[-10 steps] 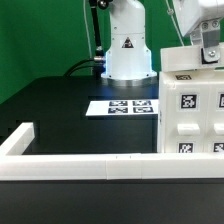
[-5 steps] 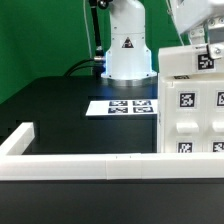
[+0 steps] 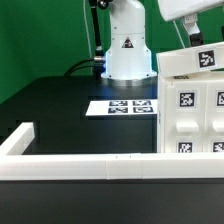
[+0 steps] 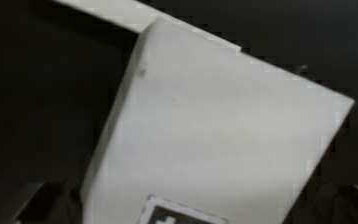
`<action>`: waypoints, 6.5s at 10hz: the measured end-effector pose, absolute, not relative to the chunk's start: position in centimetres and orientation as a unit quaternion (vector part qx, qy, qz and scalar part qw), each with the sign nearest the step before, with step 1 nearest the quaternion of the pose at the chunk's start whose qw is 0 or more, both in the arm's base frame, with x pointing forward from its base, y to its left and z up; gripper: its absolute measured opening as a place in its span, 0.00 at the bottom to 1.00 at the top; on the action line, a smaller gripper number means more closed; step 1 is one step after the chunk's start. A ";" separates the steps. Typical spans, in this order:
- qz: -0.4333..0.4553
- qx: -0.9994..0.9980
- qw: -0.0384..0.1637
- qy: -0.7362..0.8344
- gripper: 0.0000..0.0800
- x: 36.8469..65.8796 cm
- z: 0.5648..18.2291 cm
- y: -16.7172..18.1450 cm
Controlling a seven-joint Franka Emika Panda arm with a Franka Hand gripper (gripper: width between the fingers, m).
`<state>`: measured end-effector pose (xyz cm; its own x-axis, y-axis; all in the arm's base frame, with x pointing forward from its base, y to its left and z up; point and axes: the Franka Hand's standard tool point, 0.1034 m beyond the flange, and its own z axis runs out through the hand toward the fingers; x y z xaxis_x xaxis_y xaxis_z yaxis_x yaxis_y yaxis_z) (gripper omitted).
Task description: Assemble cabinet
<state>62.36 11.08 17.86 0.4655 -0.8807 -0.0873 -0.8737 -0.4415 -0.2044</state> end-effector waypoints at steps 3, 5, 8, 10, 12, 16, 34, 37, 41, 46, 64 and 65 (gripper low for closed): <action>-0.011 -0.913 0.085 0.398 0.81 61.8 18.0 11.2; 0.000 -0.974 0.056 0.219 0.81 61.6 19.0 11.5; -0.002 -0.993 0.052 0.106 0.81 62.0 19.0 11.7; -0.007 -0.999 0.047 0.015 0.81 62.0 19.0 11.6; -0.014 -0.986 0.011 -0.167 0.81 62.4 19.2 11.6; -0.010 -0.930 -0.021 -0.367 0.81 62.7 18.9 11.6; 0.057 -0.658 -0.064 -0.748 0.81 61.8 16.4 10.0; 0.055 -0.673 -0.065 -0.735 0.69 61.9 16.4 10.0; 0.045 -0.792 -0.069 -0.605 0.69 61.8 16.5 10.0; 0.088 -0.961 -0.016 -0.263 0.69 61.8 16.3 9.9; 0.040 -0.816 0.091 0.569 0.69 62.4 16.1 9.9; 0.041 -0.802 0.091 0.589 0.69 62.5 16.2 9.9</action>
Offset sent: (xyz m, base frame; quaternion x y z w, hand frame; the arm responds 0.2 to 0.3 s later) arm -0.0045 0.0049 0.0203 -0.0903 -0.0153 -0.3400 0.9359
